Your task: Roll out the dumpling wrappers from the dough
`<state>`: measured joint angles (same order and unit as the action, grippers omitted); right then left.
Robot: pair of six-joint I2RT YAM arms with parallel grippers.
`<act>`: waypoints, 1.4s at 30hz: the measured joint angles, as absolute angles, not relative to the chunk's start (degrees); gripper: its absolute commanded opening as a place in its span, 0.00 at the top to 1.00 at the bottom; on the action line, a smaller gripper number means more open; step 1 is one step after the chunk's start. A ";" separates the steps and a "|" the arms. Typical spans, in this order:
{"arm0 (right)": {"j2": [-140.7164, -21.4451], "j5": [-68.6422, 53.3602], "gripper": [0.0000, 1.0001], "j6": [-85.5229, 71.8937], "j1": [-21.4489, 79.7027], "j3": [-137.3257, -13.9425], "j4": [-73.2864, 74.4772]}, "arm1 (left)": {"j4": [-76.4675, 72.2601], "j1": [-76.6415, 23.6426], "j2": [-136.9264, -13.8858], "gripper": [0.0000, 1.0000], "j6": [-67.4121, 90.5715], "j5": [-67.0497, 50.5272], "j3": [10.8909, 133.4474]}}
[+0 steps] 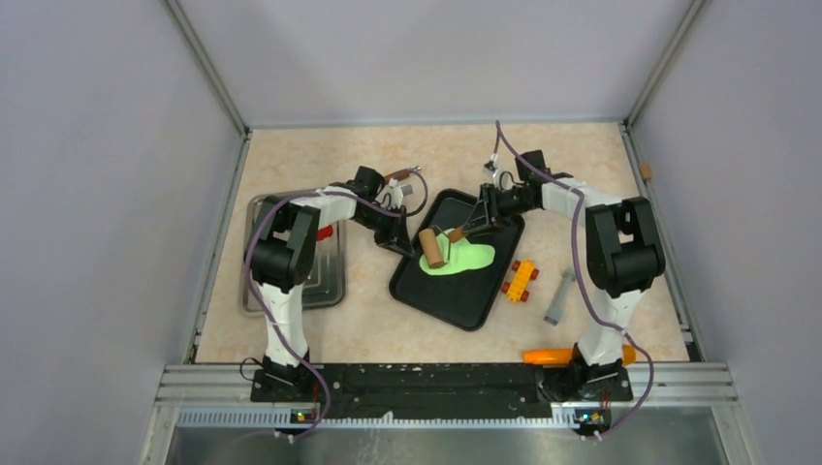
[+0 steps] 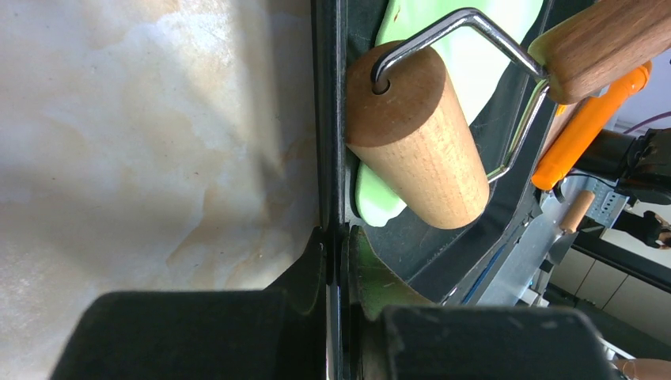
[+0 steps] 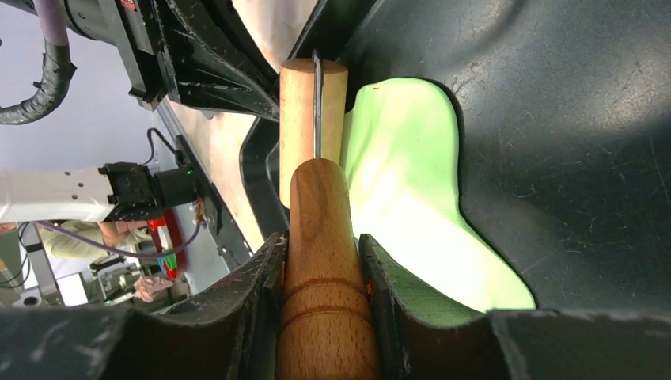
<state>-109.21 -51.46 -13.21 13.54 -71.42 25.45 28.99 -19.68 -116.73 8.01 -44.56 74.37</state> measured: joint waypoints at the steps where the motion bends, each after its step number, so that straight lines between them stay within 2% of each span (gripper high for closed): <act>1: -109.30 -51.46 1.00 -13.43 13.93 -71.44 25.15 | 28.99 -19.68 -116.73 1.00 8.01 -44.53 74.37; 11: -108.73 -49.56 1.00 -12.93 12.80 -71.85 27.33 | 29.28 -19.66 -116.73 1.00 7.84 -44.53 74.37; 19: -103.88 -47.48 1.00 -8.38 2.17 -68.84 33.17 | 29.23 -19.66 -116.73 1.00 7.81 -44.58 74.37; 33: -99.83 -43.59 1.00 -3.70 -6.70 -67.09 37.45 | 29.23 -19.66 -116.73 1.00 7.81 -44.56 74.37; 42: -95.46 -44.69 1.00 1.45 -5.76 -67.16 38.30 | 29.23 -19.66 -116.73 1.00 7.81 -44.56 74.37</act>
<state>-95.46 -44.69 1.45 -5.76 -67.16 38.30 29.23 -19.66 -116.73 7.81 -44.56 74.37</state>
